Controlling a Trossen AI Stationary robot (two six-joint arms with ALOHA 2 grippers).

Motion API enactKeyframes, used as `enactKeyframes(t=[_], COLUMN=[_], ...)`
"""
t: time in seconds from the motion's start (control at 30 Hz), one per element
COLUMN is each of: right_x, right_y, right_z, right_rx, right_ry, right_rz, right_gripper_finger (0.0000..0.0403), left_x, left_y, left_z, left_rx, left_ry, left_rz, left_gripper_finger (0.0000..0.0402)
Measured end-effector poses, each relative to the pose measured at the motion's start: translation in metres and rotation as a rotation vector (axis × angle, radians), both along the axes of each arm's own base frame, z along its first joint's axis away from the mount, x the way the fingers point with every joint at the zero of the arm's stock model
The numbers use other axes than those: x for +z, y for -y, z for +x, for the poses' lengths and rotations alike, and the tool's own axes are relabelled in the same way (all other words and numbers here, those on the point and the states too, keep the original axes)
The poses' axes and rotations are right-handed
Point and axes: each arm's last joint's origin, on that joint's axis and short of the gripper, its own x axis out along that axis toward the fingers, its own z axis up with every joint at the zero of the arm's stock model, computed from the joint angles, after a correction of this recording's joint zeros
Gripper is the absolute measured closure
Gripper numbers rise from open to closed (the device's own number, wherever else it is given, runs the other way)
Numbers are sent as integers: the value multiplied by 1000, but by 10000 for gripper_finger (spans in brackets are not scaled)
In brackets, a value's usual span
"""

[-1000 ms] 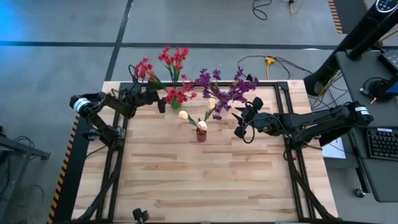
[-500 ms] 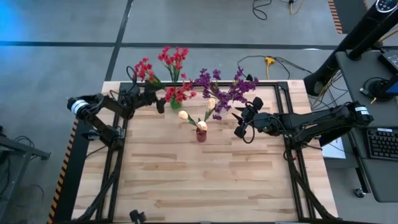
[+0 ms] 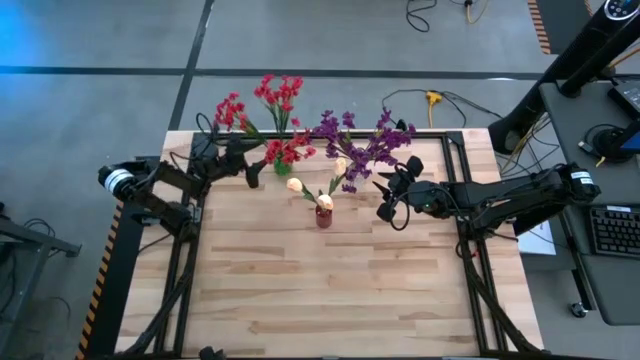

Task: Sort flowers into vase by color
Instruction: Return to Home Position

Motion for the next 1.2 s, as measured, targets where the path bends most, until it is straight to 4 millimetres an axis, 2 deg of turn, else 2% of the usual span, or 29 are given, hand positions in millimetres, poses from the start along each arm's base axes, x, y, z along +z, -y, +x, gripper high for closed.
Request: enactKeyframes(t=[0.17, 0.3, 0.47, 0.57, 0.7, 1.0, 1.2], right_x=[1, 5, 7, 9, 13, 16, 9], right_y=[0, -1, 3, 10, 16, 17, 15], right_z=[1, 4, 5, 7, 9, 2, -3], right_rx=[11, 89, 170, 277, 424, 538, 551], right_ry=[12, 37, 5, 7, 32, 34, -3], right_rz=[4, 2, -54, -74, -101, -116, -73], right_gripper_finger=[275, 275, 275, 275, 275, 275, 275], left_x=[1, 4, 14, 23, 38, 78, 85], left_y=[16, 30, 44, 50, 58, 78, 91], left_z=[-13, -23, -26, -23, -15, 23, 29], left_rx=[31, 25, -171, -295, -377, -529, -534], left_ry=[16, 76, 178, 226, 290, 390, 416], left_rz=[2, -22, -101, -113, -90, 22, 25], left_gripper_finger=[113, 113, 113, 113, 113, 113, 115])
